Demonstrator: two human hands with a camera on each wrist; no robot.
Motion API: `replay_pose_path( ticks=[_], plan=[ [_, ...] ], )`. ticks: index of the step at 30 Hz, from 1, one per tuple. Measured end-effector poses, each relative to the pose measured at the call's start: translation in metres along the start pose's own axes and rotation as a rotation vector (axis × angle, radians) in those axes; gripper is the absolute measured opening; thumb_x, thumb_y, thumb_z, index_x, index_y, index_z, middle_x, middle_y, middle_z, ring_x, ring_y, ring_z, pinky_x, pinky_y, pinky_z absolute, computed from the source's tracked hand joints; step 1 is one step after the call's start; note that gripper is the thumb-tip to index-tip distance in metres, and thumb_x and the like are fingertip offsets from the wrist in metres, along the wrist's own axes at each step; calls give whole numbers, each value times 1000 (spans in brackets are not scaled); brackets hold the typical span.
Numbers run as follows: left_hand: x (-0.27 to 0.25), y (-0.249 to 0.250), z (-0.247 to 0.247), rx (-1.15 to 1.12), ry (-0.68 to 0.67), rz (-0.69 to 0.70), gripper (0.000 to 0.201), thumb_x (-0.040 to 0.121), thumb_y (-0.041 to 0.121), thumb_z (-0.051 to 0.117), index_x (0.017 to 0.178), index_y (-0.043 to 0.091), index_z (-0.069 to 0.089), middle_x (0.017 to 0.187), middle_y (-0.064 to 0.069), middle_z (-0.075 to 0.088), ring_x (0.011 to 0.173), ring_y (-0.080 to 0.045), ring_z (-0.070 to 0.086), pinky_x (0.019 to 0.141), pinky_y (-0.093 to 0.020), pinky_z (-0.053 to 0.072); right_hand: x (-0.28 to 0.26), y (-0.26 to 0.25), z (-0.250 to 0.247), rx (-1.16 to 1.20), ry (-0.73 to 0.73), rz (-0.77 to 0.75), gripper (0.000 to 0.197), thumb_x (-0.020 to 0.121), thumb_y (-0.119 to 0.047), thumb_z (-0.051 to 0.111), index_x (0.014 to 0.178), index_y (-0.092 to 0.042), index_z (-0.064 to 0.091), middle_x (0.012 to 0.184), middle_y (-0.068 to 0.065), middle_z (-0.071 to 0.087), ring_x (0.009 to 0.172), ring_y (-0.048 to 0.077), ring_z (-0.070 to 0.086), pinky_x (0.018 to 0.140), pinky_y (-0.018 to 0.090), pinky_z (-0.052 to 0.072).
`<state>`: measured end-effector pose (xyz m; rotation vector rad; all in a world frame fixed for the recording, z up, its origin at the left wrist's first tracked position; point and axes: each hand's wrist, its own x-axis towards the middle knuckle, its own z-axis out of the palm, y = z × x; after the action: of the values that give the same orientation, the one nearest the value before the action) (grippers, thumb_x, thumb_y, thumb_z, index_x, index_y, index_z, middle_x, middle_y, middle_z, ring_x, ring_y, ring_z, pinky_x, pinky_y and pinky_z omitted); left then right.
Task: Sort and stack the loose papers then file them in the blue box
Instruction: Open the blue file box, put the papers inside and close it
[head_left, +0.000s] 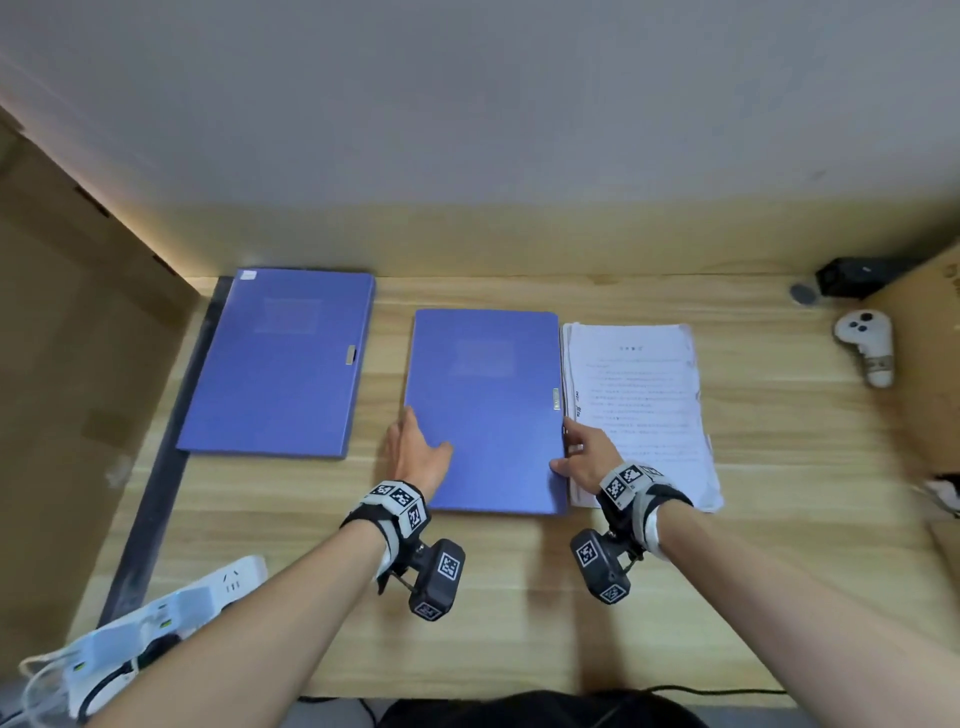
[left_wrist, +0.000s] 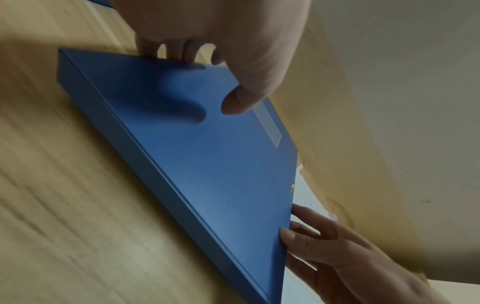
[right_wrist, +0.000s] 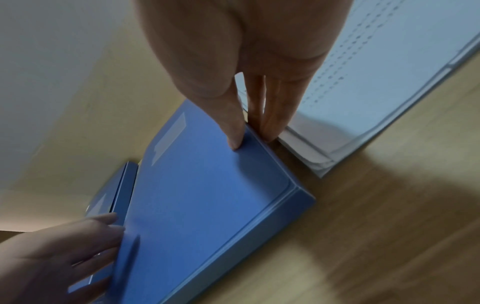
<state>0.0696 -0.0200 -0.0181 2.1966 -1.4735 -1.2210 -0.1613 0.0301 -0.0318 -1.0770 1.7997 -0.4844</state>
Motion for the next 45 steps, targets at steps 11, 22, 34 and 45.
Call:
replay_pose_path(
  ticks=[11, 22, 34, 45],
  plan=[
    [7, 19, 6, 693, -187, 105, 77, 91, 38, 47, 153, 5, 16, 163, -16, -14, 151, -30, -12, 122, -45, 10, 9, 7, -20, 192, 96, 129, 23, 83, 1, 60, 101, -9, 70, 99, 8, 70, 81, 29, 69, 85, 44, 59],
    [-22, 88, 93, 949, -306, 304, 45, 93, 40, 44, 112, 3, 60, 130, -19, 53, 129, -38, 40, 103, -43, 35, 15, 50, -65, 236, 190, 113, 21, 89, -4, 55, 100, -13, 69, 101, 4, 71, 74, 22, 71, 74, 39, 60],
    [-5, 93, 114, 750, -141, 154, 62, 84, 70, 48, 62, 12, 42, 96, -14, 67, 96, -34, 59, 78, -38, 44, 38, 74, -67, 184, 111, 50, 18, 88, -14, 60, 85, -30, 68, 94, -4, 72, 84, 24, 70, 82, 45, 58],
    [-10, 111, 63, 397, -273, 61, 53, 77, 48, 59, 54, 19, 23, 52, 2, 25, 51, -22, 26, 52, -29, 20, 39, 34, -54, 144, 63, -49, 16, 91, -11, 58, 97, -19, 70, 95, 2, 71, 87, 25, 69, 83, 40, 56]
  ],
)
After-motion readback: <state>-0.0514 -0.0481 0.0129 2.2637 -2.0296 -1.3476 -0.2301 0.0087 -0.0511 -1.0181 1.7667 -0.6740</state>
